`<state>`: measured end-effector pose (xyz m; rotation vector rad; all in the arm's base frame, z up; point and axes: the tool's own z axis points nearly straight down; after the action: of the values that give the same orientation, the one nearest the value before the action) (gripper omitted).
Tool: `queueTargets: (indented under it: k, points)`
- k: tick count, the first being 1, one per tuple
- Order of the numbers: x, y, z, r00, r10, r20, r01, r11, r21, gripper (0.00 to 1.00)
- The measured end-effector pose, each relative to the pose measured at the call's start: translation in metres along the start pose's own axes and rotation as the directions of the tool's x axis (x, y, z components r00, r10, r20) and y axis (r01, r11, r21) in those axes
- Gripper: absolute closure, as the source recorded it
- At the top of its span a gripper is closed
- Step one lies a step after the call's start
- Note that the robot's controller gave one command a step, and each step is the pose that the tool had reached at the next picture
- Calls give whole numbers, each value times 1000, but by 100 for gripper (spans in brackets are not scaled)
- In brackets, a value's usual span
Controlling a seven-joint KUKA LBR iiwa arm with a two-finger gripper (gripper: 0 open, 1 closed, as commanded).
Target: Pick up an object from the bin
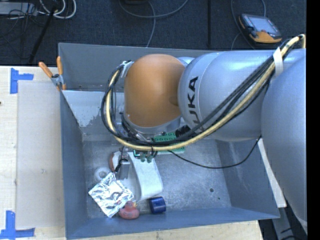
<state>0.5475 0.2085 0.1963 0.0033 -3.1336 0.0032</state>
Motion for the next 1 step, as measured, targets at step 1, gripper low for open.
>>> queueTargets:
  k: [1]
  points:
    - [33, -10, 128, 955, -295, 10, 295, 955, -1, 0]
